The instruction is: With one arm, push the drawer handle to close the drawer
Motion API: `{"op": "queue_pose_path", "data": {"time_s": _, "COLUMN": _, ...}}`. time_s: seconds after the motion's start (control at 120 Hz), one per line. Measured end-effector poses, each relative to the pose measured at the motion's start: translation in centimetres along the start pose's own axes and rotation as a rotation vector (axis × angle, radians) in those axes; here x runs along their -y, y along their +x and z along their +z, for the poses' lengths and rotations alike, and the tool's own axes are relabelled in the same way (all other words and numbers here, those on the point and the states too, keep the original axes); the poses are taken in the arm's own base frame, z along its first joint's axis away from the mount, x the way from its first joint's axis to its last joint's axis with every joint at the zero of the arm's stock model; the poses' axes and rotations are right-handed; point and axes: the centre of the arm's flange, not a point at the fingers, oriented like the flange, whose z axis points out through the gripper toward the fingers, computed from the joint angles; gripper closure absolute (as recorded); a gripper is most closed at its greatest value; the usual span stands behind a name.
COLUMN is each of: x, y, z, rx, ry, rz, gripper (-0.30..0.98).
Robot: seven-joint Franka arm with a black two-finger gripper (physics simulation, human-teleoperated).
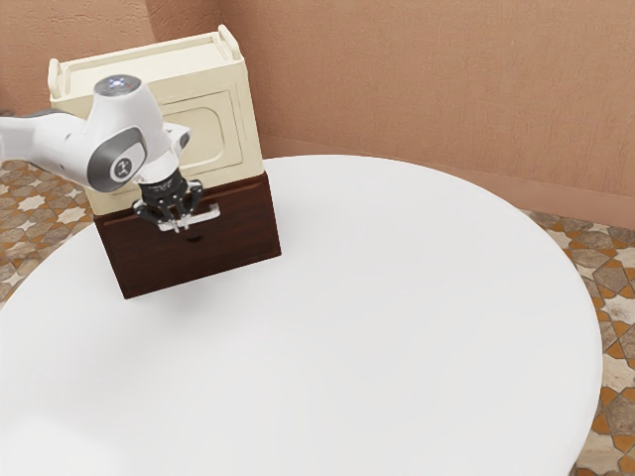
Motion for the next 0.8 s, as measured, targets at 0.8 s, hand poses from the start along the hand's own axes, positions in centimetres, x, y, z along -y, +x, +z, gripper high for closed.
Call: {"op": "queue_pose_path", "data": {"time_s": 0.8, "x": -11.0, "y": -10.4, "z": -23.5, "rx": 0.168, "ry": -0.174, "rz": 0.128, "gripper": 0.22}}
